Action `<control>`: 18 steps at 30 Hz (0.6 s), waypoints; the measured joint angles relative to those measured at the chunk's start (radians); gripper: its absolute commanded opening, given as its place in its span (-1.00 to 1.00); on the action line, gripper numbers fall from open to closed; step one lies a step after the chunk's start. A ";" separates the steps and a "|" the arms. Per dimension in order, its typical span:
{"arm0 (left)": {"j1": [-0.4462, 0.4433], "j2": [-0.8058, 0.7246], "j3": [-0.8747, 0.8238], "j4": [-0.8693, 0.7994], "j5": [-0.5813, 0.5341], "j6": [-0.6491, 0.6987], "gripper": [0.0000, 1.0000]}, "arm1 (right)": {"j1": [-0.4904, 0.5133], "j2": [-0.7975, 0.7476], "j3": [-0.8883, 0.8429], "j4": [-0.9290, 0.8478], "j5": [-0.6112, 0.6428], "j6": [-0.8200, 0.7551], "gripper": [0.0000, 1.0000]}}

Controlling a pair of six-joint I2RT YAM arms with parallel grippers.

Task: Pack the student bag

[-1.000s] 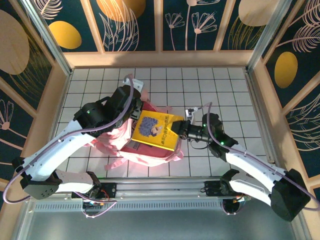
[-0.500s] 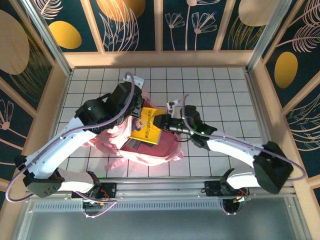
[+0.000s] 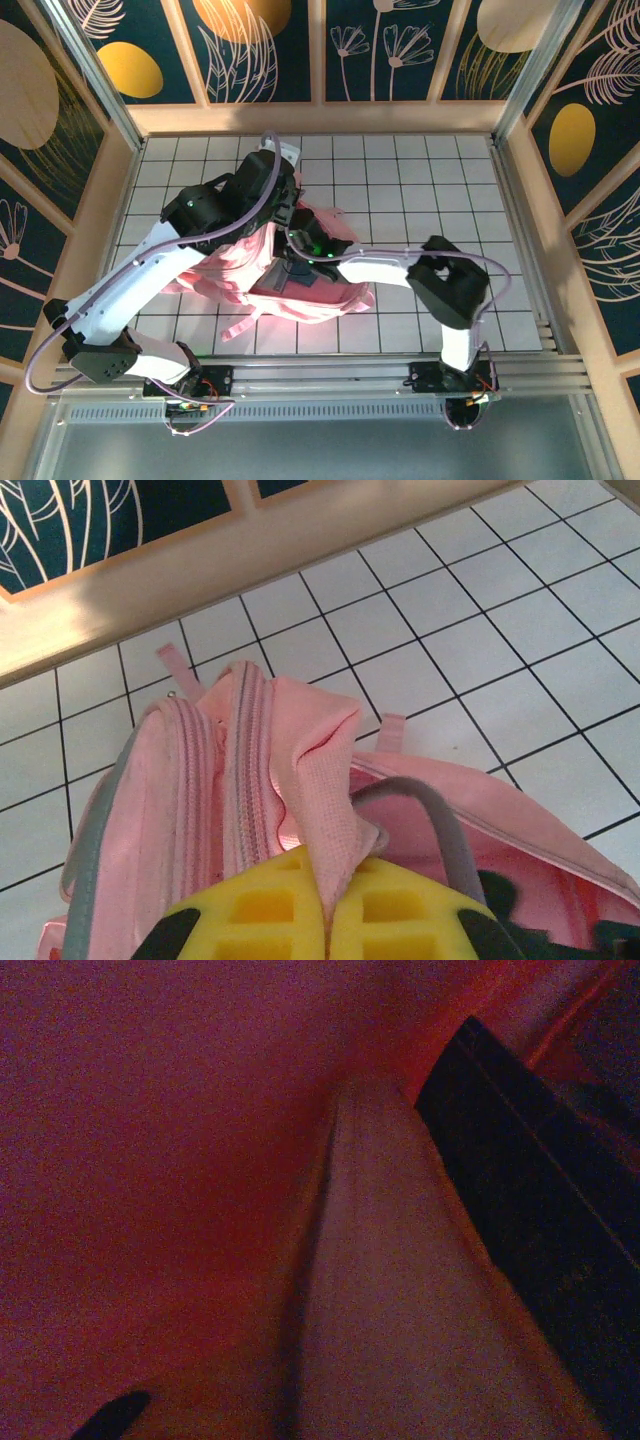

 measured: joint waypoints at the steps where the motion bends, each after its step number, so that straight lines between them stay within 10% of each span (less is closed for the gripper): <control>1: 0.004 0.000 0.000 0.000 0.000 0.001 -1.00 | 0.000 0.022 0.015 0.011 0.005 0.000 -0.01; 9: 0.021 -0.006 -0.014 0.027 0.004 0.003 -1.00 | -0.024 0.020 0.014 0.055 -0.070 -0.002 0.61; 18: 0.023 -0.050 -0.096 0.089 0.031 0.000 -1.00 | -0.042 -0.284 -0.282 0.075 -0.100 -0.131 0.62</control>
